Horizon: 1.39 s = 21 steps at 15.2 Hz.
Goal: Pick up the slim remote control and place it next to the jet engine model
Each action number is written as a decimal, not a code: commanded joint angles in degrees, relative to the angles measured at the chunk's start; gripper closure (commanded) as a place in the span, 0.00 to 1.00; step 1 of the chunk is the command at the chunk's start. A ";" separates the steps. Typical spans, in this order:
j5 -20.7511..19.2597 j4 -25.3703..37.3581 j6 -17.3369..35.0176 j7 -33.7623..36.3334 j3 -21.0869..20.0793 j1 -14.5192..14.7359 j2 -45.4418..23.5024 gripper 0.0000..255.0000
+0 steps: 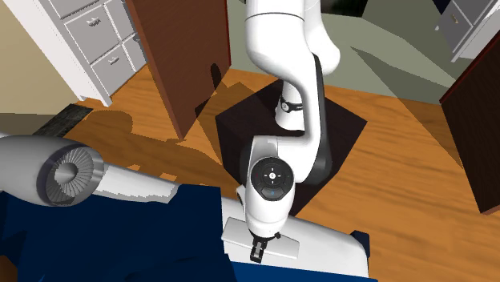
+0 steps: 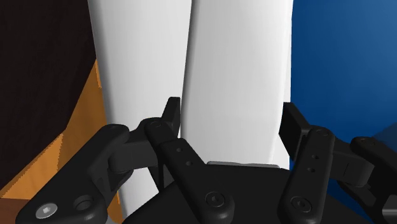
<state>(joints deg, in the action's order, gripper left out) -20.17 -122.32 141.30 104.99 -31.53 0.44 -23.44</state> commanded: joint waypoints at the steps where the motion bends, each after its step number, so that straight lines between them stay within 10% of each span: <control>1: 0.96 0.11 -1.03 -0.60 -0.66 -0.44 1.07 1.00; 21: 11.18 3.19 -13.25 -7.54 -5.54 -4.34 12.43 1.00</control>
<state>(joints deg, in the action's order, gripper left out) -9.44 -119.45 128.77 97.72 -36.92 -3.80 -11.51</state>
